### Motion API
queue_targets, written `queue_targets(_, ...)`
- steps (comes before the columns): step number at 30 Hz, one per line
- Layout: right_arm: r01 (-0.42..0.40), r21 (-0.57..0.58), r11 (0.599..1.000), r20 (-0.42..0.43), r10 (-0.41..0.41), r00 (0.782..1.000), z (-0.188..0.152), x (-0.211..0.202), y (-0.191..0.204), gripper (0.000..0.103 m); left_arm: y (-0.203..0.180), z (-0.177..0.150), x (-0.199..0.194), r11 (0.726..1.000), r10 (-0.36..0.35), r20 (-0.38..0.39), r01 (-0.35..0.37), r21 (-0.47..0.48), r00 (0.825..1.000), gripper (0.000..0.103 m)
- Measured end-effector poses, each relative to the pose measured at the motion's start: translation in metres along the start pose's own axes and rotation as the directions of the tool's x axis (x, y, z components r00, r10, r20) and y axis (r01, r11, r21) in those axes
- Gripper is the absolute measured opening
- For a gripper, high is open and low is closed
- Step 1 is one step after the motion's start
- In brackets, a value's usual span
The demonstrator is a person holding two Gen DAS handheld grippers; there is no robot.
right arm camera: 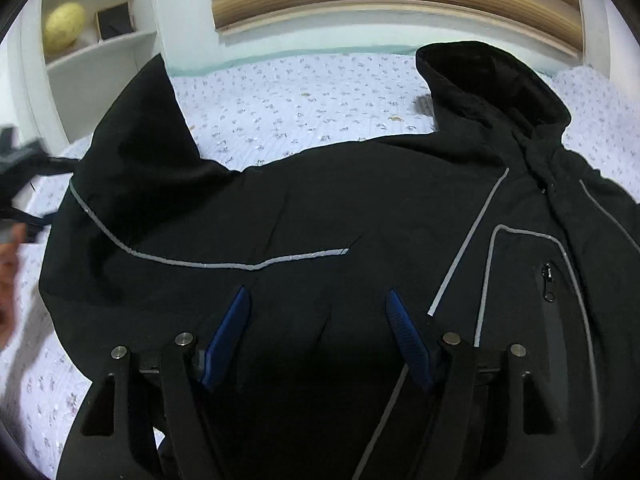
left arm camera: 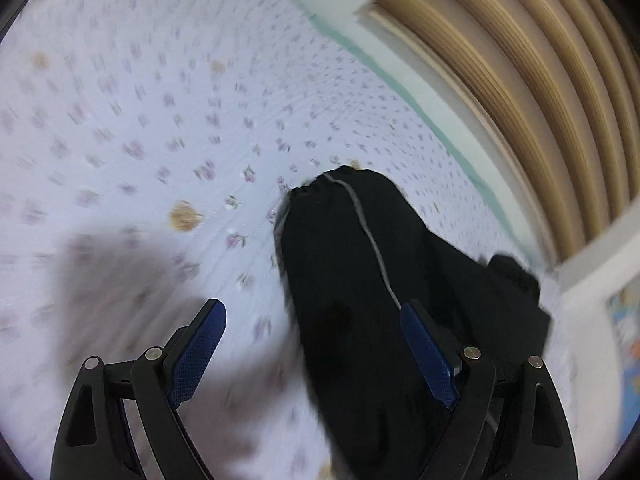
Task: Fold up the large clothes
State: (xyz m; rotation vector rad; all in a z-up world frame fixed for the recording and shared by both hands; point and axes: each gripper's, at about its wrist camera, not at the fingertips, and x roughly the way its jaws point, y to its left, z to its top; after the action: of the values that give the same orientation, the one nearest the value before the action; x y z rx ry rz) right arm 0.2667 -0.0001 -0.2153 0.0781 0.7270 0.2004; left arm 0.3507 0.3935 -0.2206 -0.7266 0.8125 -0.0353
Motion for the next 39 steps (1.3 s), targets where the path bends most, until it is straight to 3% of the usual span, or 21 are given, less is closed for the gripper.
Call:
queue_targets(2, 0.005, -0.010, 1.000, 0.011, -0.005, 1.000, 0.000, 0.003, 0.001, 0.076, 0.008, 0.004, 0.025, 0.999, -0.038, -0.021, 0.037, -0.036, 0.999, 0.089)
queue_targets(7, 0.024, -0.038, 0.999, 0.033, -0.023, 0.999, -0.017, 0.001, 0.003, 0.078, -0.004, 0.010, 0.050, 0.995, -0.096, 0.011, 0.096, 0.000, 0.995, 0.086)
queue_targets(8, 0.027, -0.041, 0.999, 0.031, -0.025, 0.999, -0.016, 0.002, 0.003, 0.078, -0.008, 0.010, 0.052, 0.996, -0.090, 0.019, 0.090, 0.010, 0.996, 0.074)
queue_targets(9, 0.028, -0.043, 0.999, 0.032, -0.026, 0.999, -0.016, 0.001, 0.003, 0.078, -0.012, 0.008, 0.054, 0.994, -0.105, 0.009, 0.105, 0.030, 0.994, 0.033)
queue_targets(10, 0.028, -0.043, 0.999, 0.031, -0.027, 0.999, -0.016, 0.001, 0.003, 0.078, -0.016, 0.008, 0.053, 0.993, -0.110, 0.000, 0.110, 0.035, 0.994, 0.019)
queue_targets(11, 0.028, -0.043, 0.999, 0.029, -0.027, 0.999, -0.016, 0.000, 0.002, 0.079, -0.021, 0.003, 0.045, 0.995, -0.096, 0.013, 0.095, 0.044, 0.995, 0.018)
queue_targets(13, 0.029, -0.038, 0.999, 0.023, -0.028, 0.999, -0.016, 0.000, 0.002, 0.079, -0.031, -0.005, 0.019, 0.997, -0.031, 0.088, 0.024, 0.079, 0.996, 0.017)
queue_targets(15, 0.039, -0.034, 0.999, 0.021, -0.038, 0.999, -0.014, 0.000, 0.001, 0.080, -0.036, -0.013, -0.020, 0.991, 0.060, 0.194, -0.082, 0.105, 0.979, 0.017)
queue_targets(18, 0.059, -0.025, 0.998, 0.019, -0.059, 0.998, -0.014, -0.002, 0.000, 0.086, -0.029, -0.025, -0.077, 0.968, 0.198, 0.328, -0.236, 0.079, 0.924, 0.017)
queue_targets(20, 0.063, -0.020, 0.998, 0.016, -0.062, 0.998, -0.013, -0.002, 0.000, 0.088, -0.019, -0.031, -0.100, 0.946, 0.290, 0.364, -0.322, 0.031, 0.885, 0.017)
queue_targets(21, 0.063, -0.022, 0.998, 0.014, -0.063, 0.998, -0.013, -0.002, 0.000, 0.089, -0.010, -0.034, -0.106, 0.931, 0.343, 0.357, -0.366, -0.004, 0.869, 0.017)
queue_targets(26, 0.062, -0.038, 0.997, -0.015, -0.062, 0.998, -0.014, 0.001, 0.002, 0.091, 0.031, -0.045, -0.064, 0.886, 0.463, 0.175, -0.458, -0.068, 0.869, 0.017)
queue_targets(28, 0.049, -0.035, 0.998, -0.031, -0.050, 0.998, -0.013, 0.004, 0.000, 0.093, 0.024, -0.052, -0.068, 0.897, 0.436, 0.226, -0.439, -0.040, 0.871, 0.017)
queue_targets(30, 0.032, -0.030, 0.999, -0.054, -0.033, 0.998, -0.012, 0.006, -0.002, 0.095, 0.010, -0.050, -0.086, 0.923, 0.372, 0.277, -0.385, -0.007, 0.886, 0.017)
queue_targets(32, 0.020, -0.019, 1.000, -0.079, -0.022, 0.997, -0.009, 0.004, -0.004, 0.095, -0.015, -0.055, -0.109, 0.935, 0.318, 0.330, -0.352, 0.050, 0.889, 0.016)
queue_targets(36, -0.032, 0.050, 0.998, -0.115, 0.037, 0.993, -0.001, -0.023, -0.018, 0.095, -0.095, -0.080, -0.162, 0.929, 0.160, 0.428, -0.282, 0.241, 0.890, 0.016)
queue_targets(39, -0.078, 0.134, 0.988, -0.087, 0.090, 0.992, 0.002, -0.061, -0.044, 0.095, -0.164, -0.112, -0.185, 0.892, 0.015, 0.441, -0.211, 0.401, 0.898, 0.016)
